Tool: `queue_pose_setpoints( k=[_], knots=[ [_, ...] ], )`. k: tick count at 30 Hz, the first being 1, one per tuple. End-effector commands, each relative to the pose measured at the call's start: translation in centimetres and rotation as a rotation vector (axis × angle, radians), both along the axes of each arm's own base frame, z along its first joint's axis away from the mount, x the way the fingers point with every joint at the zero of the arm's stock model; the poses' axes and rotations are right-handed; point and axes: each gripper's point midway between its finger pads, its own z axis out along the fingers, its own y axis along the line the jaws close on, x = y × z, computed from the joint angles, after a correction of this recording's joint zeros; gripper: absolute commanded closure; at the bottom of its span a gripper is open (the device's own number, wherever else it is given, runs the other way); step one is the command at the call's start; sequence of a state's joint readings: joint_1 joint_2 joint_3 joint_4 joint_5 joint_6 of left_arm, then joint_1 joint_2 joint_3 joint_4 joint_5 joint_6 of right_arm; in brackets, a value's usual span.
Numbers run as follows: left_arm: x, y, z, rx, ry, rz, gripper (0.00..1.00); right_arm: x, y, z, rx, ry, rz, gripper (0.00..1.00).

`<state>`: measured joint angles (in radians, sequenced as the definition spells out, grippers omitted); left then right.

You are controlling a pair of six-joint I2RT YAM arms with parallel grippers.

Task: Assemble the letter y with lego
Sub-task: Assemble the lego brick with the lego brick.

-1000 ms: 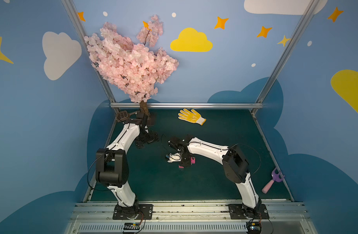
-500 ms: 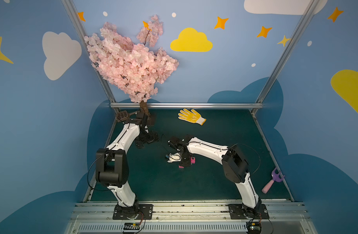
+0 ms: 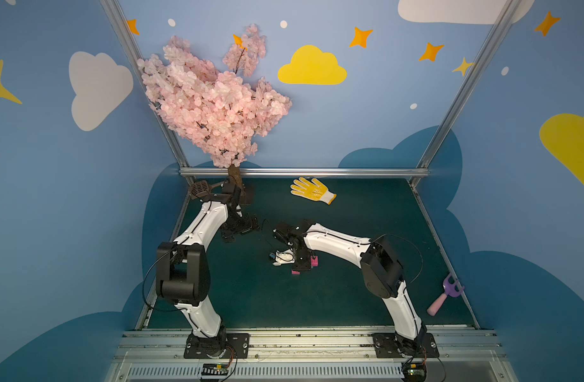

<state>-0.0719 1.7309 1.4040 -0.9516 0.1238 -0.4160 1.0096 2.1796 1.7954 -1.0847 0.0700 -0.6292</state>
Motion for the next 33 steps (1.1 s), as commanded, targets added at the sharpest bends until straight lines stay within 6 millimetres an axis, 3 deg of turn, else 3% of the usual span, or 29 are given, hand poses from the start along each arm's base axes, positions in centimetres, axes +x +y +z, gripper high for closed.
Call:
queue_pose_setpoints(
  k=[1, 33],
  knots=[
    [-0.37, 0.07, -0.42, -0.01, 0.021, 0.009, 0.0, -0.03, -0.08, -2.23, -0.034, 0.025, 0.007, 1.0],
    [-0.24, 0.06, -0.41, -0.023, 0.021, 0.014, 0.0, 0.81, 0.73, -2.41, -0.029, -0.011, -0.006, 1.0]
  ],
)
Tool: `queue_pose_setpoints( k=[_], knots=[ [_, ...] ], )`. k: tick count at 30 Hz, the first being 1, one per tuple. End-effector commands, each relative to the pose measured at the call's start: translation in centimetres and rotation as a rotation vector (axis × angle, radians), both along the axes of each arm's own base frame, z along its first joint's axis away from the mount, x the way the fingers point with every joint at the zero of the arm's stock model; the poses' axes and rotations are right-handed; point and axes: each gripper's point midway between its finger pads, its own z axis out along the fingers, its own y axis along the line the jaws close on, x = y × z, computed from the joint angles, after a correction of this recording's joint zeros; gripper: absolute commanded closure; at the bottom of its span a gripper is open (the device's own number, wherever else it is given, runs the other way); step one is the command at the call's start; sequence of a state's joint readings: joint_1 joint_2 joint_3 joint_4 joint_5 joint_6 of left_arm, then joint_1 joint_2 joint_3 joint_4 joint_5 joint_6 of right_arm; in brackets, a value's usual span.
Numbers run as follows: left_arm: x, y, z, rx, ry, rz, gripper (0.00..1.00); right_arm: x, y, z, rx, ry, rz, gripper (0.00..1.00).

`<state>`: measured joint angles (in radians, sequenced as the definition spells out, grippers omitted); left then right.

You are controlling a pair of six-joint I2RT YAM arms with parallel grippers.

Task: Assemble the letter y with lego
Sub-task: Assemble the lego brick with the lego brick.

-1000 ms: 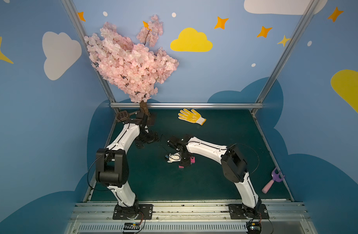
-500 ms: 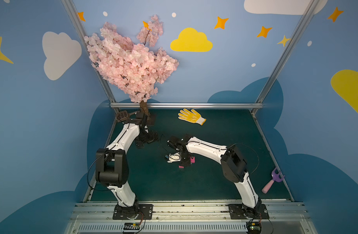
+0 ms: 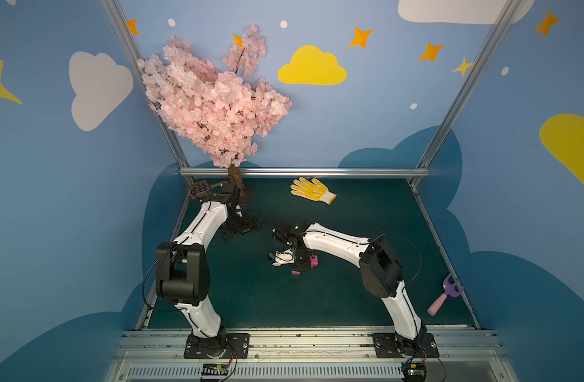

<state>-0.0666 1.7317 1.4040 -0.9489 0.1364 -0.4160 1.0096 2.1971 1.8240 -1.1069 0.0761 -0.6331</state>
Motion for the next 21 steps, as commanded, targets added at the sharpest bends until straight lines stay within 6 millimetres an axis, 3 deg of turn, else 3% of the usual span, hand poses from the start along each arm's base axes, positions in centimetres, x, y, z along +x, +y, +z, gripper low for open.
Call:
queue_pose_setpoints(
  k=[1, 21],
  knots=[
    [-0.3, 0.1, -0.4, -0.011, 0.022, 0.011, 0.0, 0.8, 0.7, -2.4, -0.018, -0.015, -0.015, 1.0],
    [-0.4, 0.1, -0.5, -0.011, 0.025, 0.011, 0.0, 2.0, 0.4, -2.5, -0.007, -0.075, -0.055, 1.0]
  ],
)
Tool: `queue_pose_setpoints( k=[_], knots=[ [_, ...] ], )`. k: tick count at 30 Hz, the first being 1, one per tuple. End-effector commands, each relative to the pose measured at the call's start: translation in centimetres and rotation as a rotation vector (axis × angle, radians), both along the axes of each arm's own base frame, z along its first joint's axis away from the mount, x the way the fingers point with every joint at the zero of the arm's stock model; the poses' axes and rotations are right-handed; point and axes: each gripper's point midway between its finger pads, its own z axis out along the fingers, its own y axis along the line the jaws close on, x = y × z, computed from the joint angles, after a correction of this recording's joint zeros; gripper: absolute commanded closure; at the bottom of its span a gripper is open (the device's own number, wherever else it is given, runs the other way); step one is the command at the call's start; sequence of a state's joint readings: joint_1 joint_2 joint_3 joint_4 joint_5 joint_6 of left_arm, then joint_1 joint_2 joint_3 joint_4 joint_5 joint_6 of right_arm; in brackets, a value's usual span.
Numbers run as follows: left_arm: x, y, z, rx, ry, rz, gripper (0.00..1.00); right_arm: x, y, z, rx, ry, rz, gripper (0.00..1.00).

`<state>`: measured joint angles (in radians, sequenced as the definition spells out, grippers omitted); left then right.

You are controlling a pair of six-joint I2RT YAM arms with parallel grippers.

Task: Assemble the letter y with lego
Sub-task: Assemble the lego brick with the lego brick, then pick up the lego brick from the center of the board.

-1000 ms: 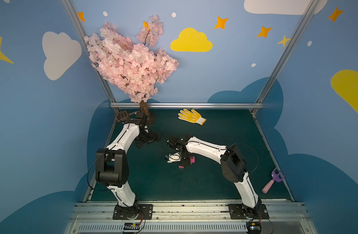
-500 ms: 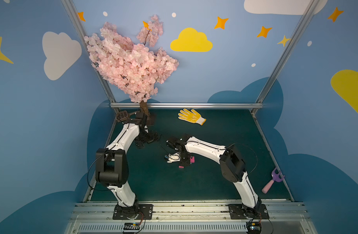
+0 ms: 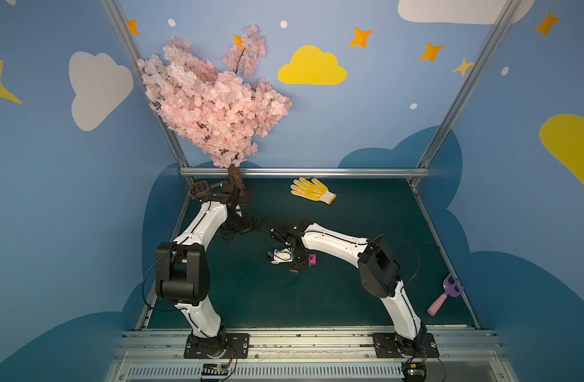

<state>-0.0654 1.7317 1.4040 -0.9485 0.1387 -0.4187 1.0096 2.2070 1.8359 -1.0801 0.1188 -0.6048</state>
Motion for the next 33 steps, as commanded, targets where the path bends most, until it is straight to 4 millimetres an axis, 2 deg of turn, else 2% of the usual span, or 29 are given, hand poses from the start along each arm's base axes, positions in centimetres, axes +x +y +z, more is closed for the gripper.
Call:
queue_pose_setpoints(
  k=[1, 19, 33],
  knots=[
    [-0.4, 0.1, -0.5, -0.009, 0.023, 0.008, 0.0, 0.8, 0.0, -2.6, -0.013, -0.02, -0.03, 1.0],
    [-0.4, 0.1, -0.4, -0.008, 0.02, 0.01, 0.0, -0.9, -0.8, -2.1, -0.041, 0.066, -0.142, 1.0],
    [-0.4, 0.1, -0.4, -0.008, 0.02, 0.009, 0.0, -2.2, 0.2, -0.9, 0.026, 0.13, -0.178, 1.0]
  ],
)
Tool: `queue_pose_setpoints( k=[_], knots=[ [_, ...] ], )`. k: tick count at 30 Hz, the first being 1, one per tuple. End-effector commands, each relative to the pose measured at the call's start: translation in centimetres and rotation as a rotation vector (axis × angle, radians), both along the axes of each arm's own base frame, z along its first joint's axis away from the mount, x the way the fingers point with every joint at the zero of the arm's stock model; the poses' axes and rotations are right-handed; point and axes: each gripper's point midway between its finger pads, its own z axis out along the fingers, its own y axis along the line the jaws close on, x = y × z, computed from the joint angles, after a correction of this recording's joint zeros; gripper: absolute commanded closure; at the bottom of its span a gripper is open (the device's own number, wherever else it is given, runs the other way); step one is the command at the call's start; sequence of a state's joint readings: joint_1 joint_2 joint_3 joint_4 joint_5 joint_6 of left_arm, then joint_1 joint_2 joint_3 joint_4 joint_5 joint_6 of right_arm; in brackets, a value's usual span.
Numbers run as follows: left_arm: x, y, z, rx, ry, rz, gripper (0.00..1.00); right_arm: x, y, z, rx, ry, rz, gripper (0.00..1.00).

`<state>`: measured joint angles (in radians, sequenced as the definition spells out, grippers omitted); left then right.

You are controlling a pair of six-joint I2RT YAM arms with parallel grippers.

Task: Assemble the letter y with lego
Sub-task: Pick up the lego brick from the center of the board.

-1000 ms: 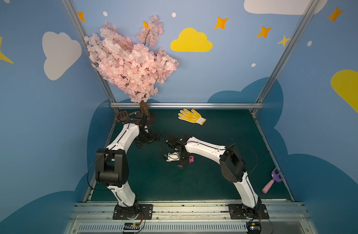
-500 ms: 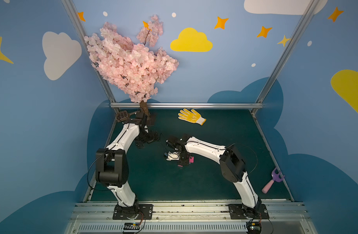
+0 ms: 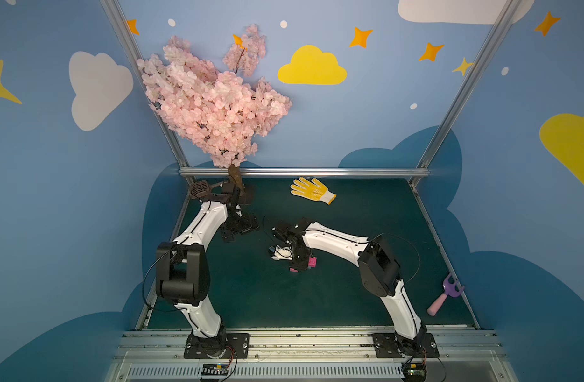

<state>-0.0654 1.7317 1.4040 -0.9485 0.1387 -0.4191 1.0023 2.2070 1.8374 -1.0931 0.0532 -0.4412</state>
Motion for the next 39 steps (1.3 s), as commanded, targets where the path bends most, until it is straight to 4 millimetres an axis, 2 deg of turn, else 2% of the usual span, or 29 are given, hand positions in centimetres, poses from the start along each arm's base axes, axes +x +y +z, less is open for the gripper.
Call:
queue_pose_setpoints(
  k=[1, 5, 16, 24, 39],
  knots=[
    [-0.4, 0.1, -0.4, -0.009, 0.02, 0.008, 0.0, -1.5, 0.0, -0.8, 0.002, 0.072, -0.001, 1.0],
    [-0.4, 0.1, -0.4, -0.008, 0.019, 0.009, 0.0, -1.3, -0.1, -0.8, -0.009, 0.04, 0.034, 1.0],
    [-0.4, 0.1, -0.4, -0.01, 0.019, 0.008, 0.0, -0.5, -1.1, -2.7, -0.096, 0.014, 0.068, 1.0],
    [-0.3, 0.1, -0.4, -0.012, 0.02, 0.012, 0.0, -0.8, -1.4, -3.8, -0.115, 0.031, 0.063, 1.0],
    [-0.3, 0.2, -0.3, -0.014, 0.018, 0.014, 0.0, -0.7, -1.4, -4.1, -0.113, 0.036, 0.052, 1.0]
  ],
)
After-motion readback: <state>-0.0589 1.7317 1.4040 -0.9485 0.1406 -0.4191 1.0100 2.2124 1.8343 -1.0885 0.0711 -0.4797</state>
